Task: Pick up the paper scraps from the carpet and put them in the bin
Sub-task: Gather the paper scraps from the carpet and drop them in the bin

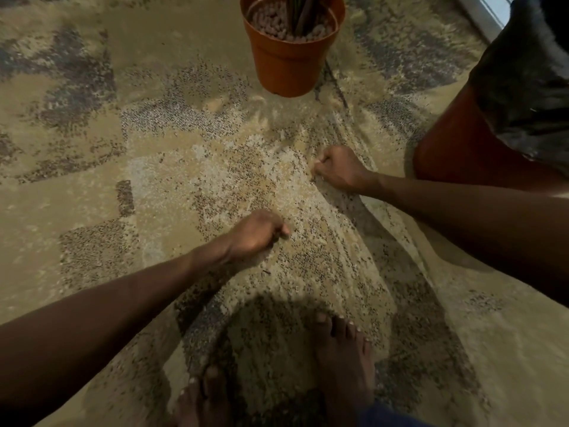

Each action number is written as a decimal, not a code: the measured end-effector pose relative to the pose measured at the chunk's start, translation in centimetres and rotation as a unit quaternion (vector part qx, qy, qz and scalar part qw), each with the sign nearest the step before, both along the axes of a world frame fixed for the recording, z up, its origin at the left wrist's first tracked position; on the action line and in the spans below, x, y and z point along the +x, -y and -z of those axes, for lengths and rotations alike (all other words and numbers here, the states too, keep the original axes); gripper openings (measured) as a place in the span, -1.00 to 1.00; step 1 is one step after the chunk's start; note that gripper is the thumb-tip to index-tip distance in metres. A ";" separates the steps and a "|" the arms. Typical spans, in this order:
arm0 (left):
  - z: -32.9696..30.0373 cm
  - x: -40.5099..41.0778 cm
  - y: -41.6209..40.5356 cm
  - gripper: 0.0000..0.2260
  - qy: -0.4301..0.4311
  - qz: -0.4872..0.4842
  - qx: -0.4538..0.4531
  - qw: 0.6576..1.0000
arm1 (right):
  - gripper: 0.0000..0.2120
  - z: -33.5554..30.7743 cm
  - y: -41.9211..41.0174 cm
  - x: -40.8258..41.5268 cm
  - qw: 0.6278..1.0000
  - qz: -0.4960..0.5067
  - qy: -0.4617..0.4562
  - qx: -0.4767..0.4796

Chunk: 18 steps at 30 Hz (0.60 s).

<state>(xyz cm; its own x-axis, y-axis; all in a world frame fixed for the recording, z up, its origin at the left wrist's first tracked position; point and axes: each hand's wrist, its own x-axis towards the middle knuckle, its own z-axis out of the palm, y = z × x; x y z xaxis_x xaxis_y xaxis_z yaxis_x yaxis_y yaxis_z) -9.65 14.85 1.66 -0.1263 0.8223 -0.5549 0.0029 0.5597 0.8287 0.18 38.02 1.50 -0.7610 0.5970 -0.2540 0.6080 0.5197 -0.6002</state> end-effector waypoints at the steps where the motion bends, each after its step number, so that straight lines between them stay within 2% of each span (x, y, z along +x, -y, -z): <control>1: 0.2 0.9 0.5 -0.72 -0.063 0.035 0.037 0.997 | -0.78 -0.3 -0.1 0.4 0.998 0.033 -0.004 -0.048; 3: 0.6 2.2 1.4 -0.80 -0.158 0.129 0.111 0.973 | -0.76 -1.0 -0.3 1.6 0.979 0.086 -0.026 -0.181; 6: 1.2 3.3 2.3 -0.86 -0.180 0.231 0.167 0.942 | -0.81 -1.9 -0.4 4.2 0.919 0.140 -0.055 -0.364; 8: 1.6 3.5 2.7 -0.86 -0.208 0.269 0.190 0.921 | -0.82 -1.9 -0.3 5.9 0.899 0.138 -0.040 -0.414; 12: 2.3 3.3 3.1 -0.81 -0.266 0.287 0.222 0.893 | -0.90 -1.2 0.1 9.6 0.900 0.081 0.015 -0.429; 14: 2.3 3.3 3.3 -0.81 -0.279 0.282 0.239 0.887 | -0.85 -0.6 0.5 11.6 0.900 0.068 0.032 -0.429; 18: 2.1 3.6 3.7 -0.78 -0.310 0.289 0.287 0.859 | -0.86 0.0 1.4 13.6 0.947 0.032 0.044 -0.316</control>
